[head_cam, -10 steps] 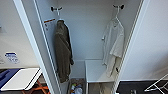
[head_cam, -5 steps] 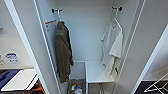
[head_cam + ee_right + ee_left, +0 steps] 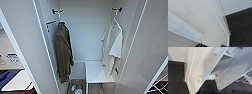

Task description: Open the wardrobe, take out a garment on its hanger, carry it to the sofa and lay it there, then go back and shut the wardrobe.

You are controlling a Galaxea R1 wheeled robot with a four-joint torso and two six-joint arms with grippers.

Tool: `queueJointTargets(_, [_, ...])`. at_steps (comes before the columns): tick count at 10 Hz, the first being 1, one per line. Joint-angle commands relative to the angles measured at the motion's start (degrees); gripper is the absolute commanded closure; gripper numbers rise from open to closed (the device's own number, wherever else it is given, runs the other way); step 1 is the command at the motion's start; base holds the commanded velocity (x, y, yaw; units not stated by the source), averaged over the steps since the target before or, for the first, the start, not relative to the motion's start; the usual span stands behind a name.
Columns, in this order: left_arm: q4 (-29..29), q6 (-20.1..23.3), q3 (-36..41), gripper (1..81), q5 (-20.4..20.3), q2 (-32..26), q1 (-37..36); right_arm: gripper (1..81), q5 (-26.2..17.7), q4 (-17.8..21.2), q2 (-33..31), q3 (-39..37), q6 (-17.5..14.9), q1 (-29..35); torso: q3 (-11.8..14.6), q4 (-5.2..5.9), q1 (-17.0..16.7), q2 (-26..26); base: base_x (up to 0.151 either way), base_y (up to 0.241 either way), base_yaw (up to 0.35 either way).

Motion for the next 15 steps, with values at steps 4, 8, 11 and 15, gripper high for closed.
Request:
queueJointTargets(4, [-9.6,-5.62,-44.19,1.0,6.21,38.33,5.66,1.0,-4.2,2.45,36.2,-39.41,7.93,-14.7,0.02,0.0,-0.02,-0.02,0.0,0.0,0.0])
queueJointTargets(8, [-8.99,-5.53,-59.52,1.0,13.36,51.62,4.52,1.0,-9.49,-5.97,47.1,-47.04,6.61,-18.4,0.02,0.0,-0.04,-0.04,0.0,0.0,0.0])
queueJointTargets(11, [-9.43,-5.44,-67.43,1.0,21.88,57.96,3.02,1.0,-11.95,-11.79,56.25,-58.72,6.61,-19.8,0.04,0.0,-0.09,-0.09,0.0,0.0,0.0])
queueJointTargets(15, [-9.34,-5.09,-68.58,1.0,33.41,62.19,1.18,1.0,-12.04,-12.5,64.96,-71.67,6.52,-23.49,0.09,0.0,-0.11,-0.11,0.0,0.0,0.0])
